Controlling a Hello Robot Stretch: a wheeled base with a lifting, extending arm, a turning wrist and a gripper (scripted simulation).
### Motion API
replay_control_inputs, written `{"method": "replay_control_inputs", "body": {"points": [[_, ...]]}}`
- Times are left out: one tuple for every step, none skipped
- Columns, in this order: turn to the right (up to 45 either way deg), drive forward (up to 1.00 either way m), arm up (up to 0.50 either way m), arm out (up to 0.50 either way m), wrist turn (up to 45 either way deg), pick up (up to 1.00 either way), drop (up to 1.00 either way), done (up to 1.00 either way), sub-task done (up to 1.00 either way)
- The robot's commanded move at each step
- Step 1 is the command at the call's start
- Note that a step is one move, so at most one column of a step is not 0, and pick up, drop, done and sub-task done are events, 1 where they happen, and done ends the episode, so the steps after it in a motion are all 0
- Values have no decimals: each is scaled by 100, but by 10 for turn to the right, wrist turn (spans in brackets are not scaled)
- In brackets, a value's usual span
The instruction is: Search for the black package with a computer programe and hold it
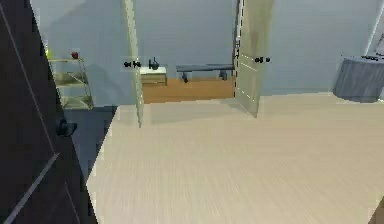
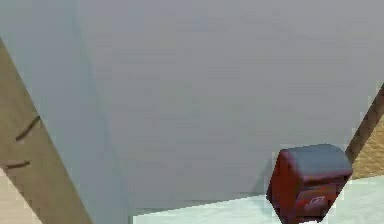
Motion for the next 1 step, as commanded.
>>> {"method": "replay_control_inputs", "body": {"points": [[90,0,0,0,0,0,0,0,0]]}}
